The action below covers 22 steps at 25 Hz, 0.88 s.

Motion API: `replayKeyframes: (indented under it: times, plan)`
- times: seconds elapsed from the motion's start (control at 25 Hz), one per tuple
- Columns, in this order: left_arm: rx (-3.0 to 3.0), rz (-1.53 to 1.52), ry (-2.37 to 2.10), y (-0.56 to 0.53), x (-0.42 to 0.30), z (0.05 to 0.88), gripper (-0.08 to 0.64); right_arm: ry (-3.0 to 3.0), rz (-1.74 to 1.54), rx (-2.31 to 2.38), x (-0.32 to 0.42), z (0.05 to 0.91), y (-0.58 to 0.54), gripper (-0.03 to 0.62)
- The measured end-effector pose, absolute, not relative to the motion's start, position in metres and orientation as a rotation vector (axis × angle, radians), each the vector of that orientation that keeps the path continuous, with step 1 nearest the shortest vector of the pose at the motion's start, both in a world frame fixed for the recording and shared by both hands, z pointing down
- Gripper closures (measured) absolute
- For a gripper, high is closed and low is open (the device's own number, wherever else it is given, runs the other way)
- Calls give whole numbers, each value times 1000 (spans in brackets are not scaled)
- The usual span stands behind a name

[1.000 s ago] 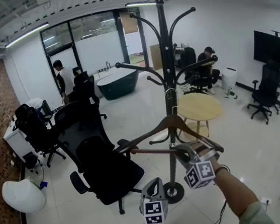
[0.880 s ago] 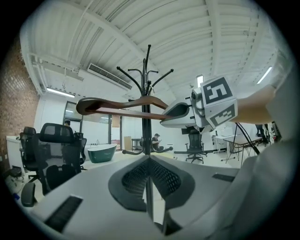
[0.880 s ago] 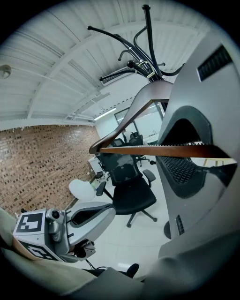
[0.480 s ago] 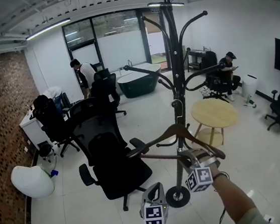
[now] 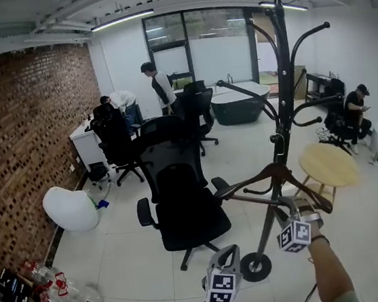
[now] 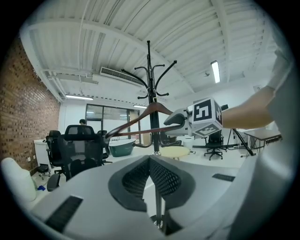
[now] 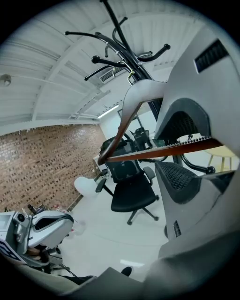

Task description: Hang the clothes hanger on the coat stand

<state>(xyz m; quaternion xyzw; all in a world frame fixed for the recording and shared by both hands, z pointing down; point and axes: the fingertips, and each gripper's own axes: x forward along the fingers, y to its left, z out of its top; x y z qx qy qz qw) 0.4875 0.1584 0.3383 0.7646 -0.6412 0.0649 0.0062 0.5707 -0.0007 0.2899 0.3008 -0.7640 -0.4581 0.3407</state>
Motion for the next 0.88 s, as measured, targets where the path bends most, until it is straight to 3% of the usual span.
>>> replayKeyframes:
  times: [0.08,0.48,0.56,0.64,0.88]
  plan:
    - [2399,188,-2013,166,481,334,560,-2034,-1156,802,569,289,9,430]
    - [2492,113,-1933,142,473,380,560,-2447,-821,1234,604,305,75,431]
    - [2533,100,-1876,141,475,388,560,-2539,-670,1327,606,313,95,482]
    - [2558,99,-1811,145,481,395,560,-2648,-458,1462,613,327,113,586]
    - [2616,130,-1615,164,507,436,560,-2574,-74,1697,646,400,158,591]
